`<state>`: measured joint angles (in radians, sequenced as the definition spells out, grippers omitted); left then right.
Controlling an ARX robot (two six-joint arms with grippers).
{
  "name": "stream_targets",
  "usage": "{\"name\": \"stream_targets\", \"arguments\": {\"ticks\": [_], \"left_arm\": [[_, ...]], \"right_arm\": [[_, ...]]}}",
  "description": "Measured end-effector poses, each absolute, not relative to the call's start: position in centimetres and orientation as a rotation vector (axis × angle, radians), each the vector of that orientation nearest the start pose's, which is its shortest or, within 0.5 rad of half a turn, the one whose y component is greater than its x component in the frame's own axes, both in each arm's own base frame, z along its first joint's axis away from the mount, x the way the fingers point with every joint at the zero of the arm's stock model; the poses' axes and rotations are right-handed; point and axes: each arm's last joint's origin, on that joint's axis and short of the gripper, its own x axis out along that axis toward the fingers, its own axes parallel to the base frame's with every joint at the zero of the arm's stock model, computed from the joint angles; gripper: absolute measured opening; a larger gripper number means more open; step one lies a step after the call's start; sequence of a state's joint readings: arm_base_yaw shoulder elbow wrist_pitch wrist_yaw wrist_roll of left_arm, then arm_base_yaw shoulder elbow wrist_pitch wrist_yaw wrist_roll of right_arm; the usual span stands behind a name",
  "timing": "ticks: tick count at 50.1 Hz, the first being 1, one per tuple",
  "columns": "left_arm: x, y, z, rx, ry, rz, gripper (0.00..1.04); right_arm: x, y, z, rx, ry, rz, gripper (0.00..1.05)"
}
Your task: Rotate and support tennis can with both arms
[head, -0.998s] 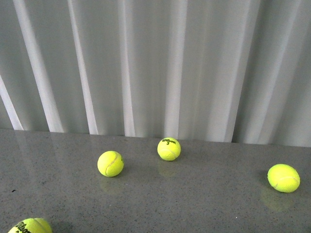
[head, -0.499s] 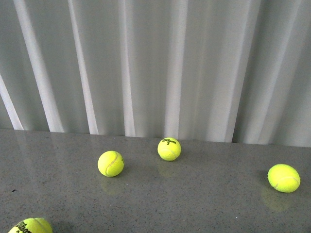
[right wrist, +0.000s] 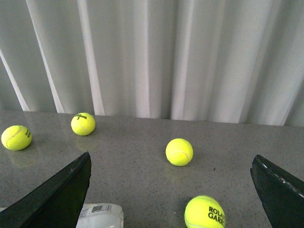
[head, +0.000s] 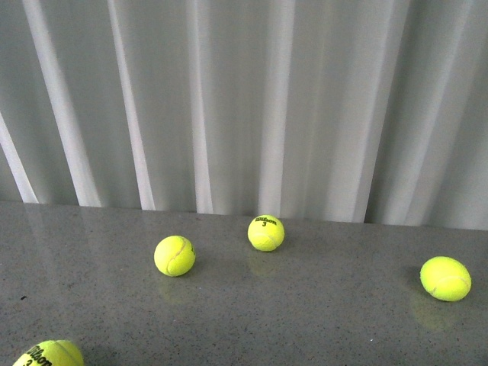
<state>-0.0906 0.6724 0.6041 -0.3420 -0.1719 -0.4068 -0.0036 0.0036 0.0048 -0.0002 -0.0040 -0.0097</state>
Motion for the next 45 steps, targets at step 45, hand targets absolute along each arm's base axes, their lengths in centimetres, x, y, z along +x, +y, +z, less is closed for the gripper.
{"name": "stream_targets", "arguments": {"ticks": [45], "left_arm": [[23.0,-17.9,12.9,-0.566,1.072,-0.328,0.98]], "right_arm": [[9.8,0.0,16.5,-0.010,-0.001,0.000,0.98]]}}
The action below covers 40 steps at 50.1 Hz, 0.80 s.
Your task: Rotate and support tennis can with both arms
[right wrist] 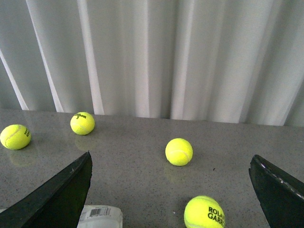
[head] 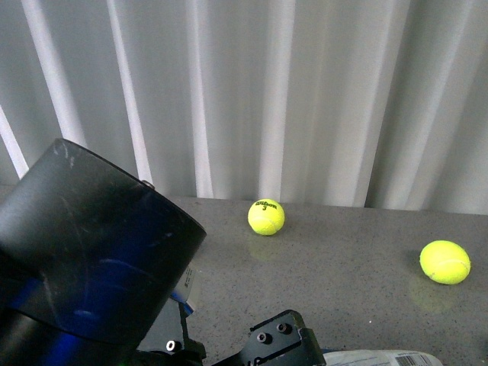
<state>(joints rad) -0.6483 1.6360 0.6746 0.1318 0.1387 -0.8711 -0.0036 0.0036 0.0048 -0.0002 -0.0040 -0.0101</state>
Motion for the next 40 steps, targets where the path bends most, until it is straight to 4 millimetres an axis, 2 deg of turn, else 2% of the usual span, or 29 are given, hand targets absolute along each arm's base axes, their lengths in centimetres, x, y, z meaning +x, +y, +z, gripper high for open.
{"name": "stream_targets", "arguments": {"ticks": [12,26,40], "left_arm": [[23.5,-19.3,10.7,-0.580,1.080,-0.305,0.98],[24.4,-20.3,9.9,-0.593,1.050,-0.309,0.98],[24.1,-21.3,9.6,-0.634,1.048,-0.318,0.98]], "right_arm": [[9.8,0.0,16.5,-0.010,-0.001,0.000,0.98],[9.8,0.0,16.5,-0.010,-0.001,0.000,0.98],[9.8,0.0,16.5,-0.010,-0.001,0.000,0.98]]}}
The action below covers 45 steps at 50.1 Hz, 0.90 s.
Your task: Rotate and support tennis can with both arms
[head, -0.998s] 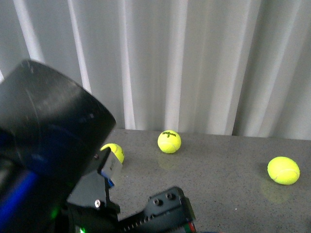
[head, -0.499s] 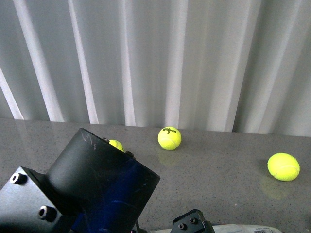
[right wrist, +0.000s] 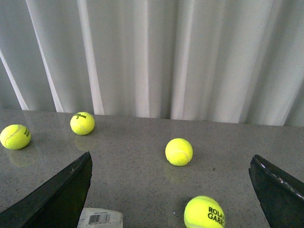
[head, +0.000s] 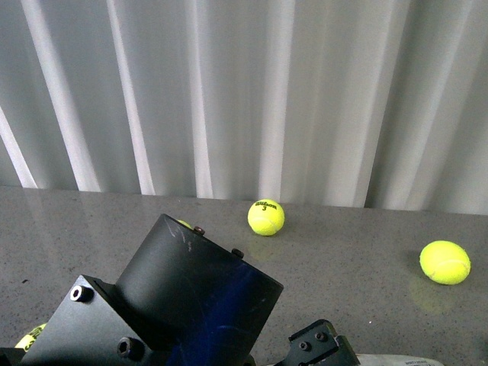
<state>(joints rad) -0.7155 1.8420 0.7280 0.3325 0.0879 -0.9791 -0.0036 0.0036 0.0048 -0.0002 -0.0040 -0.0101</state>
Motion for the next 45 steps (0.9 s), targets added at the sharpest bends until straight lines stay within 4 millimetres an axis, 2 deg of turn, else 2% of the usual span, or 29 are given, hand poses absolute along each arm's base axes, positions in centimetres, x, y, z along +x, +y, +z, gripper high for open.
{"name": "stream_targets", "arguments": {"ticks": [2,5,18,23,30,36,41,45], "left_arm": [[24.0,-21.5,9.6,-0.642,1.049,-0.323,0.96],[23.9,-21.7,9.4,-0.643,1.055,-0.319,0.87],[23.5,-22.5,8.5,-0.680,1.057,-0.301,0.32],[23.6,-22.5,8.6,-0.697,1.052,-0.300,0.17],[23.7,-22.4,8.8,-0.712,1.046,-0.296,0.06],[23.9,-22.0,9.7,-0.716,1.033,-0.293,0.06],[24.2,-20.8,11.4,-0.677,1.023,-0.289,0.05],[24.5,-19.7,13.6,-0.615,1.019,-0.298,0.05]], "right_arm": [[9.8,0.0,16.5,-0.010,-0.001,0.000,0.98],[9.8,0.0,16.5,-0.010,-0.001,0.000,0.98],[9.8,0.0,16.5,-0.010,-0.001,0.000,0.98],[9.8,0.0,16.5,-0.010,-0.001,0.000,0.98],[9.8,0.0,16.5,-0.010,-0.001,0.000,0.98],[9.8,0.0,16.5,-0.010,-0.001,0.000,0.98],[9.8,0.0,16.5,-0.010,-0.001,0.000,0.98],[9.8,0.0,16.5,-0.010,-0.001,0.000,0.98]]}}
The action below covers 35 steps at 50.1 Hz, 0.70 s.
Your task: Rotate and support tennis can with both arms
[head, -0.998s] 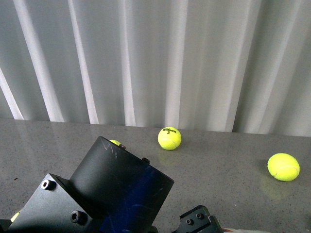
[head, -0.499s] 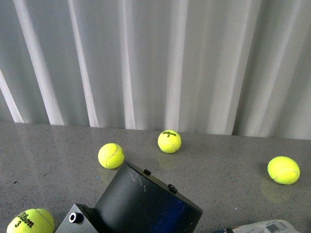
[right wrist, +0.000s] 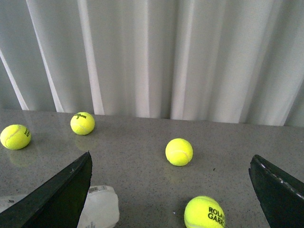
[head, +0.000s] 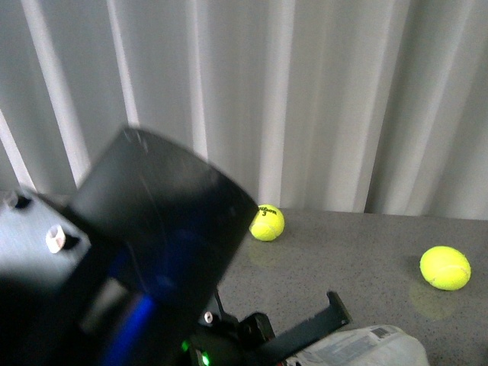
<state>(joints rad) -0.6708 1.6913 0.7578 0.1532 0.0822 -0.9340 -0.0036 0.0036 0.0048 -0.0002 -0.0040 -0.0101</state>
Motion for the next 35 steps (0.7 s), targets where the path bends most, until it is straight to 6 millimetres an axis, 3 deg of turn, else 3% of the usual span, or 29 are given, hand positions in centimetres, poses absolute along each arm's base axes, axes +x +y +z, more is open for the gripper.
{"name": "stream_targets", "arguments": {"ticks": [6,12,16,23,27,30,35], "left_arm": [[24.8,-19.1,17.8,-0.508,0.995,-0.352,0.04],[25.0,-19.4,23.3,-0.302,0.949,-0.453,0.04],[24.8,-20.7,27.5,-0.129,0.902,-0.561,0.04],[23.1,-23.9,32.2,0.151,0.845,-0.742,0.04],[23.0,-24.7,32.1,0.267,0.848,-0.773,0.04],[23.3,-25.1,31.0,0.377,0.855,-0.772,0.04],[25.1,-24.8,29.2,0.554,0.846,-0.703,0.04]], "right_arm": [[9.8,0.0,16.5,-0.010,-0.001,0.000,0.98],[9.8,0.0,16.5,-0.010,-0.001,0.000,0.98],[9.8,0.0,16.5,-0.010,-0.001,0.000,0.98],[9.8,0.0,16.5,-0.010,-0.001,0.000,0.98],[9.8,0.0,16.5,-0.010,-0.001,0.000,0.98],[9.8,0.0,16.5,-0.010,-0.001,0.000,0.98],[9.8,0.0,16.5,-0.010,-0.001,0.000,0.98]]}}
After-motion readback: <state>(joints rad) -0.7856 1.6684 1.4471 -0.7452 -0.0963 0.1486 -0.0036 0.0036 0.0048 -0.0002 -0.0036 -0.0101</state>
